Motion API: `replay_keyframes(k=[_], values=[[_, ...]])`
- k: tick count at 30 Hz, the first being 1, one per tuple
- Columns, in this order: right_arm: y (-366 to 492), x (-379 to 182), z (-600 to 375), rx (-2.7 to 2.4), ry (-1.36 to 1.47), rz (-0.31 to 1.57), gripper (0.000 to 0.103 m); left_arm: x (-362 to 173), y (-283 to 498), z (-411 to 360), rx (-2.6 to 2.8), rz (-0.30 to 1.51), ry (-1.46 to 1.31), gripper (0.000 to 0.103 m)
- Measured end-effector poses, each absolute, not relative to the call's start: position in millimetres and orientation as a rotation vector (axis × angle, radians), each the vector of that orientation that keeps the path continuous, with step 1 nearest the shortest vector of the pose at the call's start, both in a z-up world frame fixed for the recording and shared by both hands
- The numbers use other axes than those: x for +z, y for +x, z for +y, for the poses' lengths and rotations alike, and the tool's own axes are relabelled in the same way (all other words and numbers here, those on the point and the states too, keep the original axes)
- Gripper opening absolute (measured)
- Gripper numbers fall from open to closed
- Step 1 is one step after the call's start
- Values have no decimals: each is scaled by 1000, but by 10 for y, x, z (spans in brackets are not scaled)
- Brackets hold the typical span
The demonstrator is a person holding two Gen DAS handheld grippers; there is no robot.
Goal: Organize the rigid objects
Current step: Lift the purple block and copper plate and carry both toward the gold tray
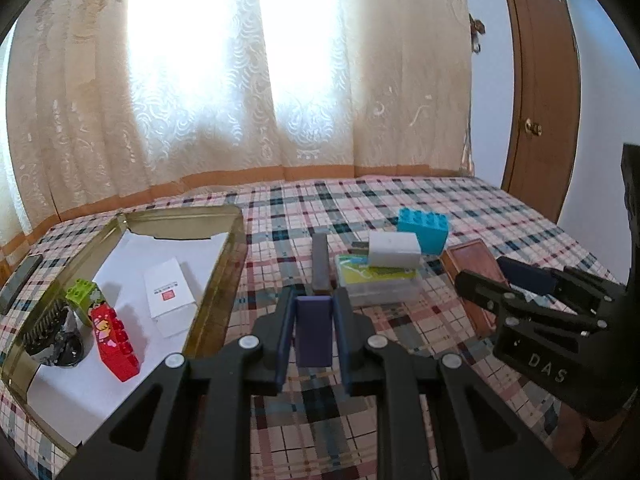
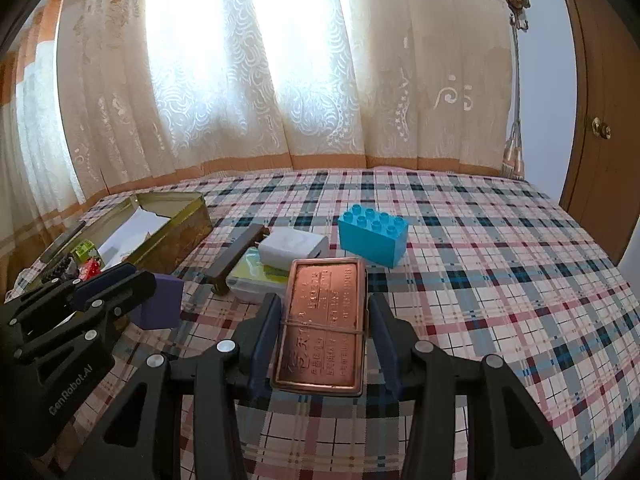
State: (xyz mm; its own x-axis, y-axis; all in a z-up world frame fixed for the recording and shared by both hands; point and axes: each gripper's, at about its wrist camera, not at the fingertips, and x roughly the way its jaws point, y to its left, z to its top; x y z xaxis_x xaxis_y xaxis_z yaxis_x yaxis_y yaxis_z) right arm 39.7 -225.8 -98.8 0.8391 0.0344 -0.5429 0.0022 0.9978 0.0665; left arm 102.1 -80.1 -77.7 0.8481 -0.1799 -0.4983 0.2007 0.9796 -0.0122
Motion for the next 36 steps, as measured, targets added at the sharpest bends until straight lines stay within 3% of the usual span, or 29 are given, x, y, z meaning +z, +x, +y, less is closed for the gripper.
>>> replay_keyframes(k=[36], values=[[187,-842,-2053,15,26,412,48,-665,754,-739,-112,365,60,18]])
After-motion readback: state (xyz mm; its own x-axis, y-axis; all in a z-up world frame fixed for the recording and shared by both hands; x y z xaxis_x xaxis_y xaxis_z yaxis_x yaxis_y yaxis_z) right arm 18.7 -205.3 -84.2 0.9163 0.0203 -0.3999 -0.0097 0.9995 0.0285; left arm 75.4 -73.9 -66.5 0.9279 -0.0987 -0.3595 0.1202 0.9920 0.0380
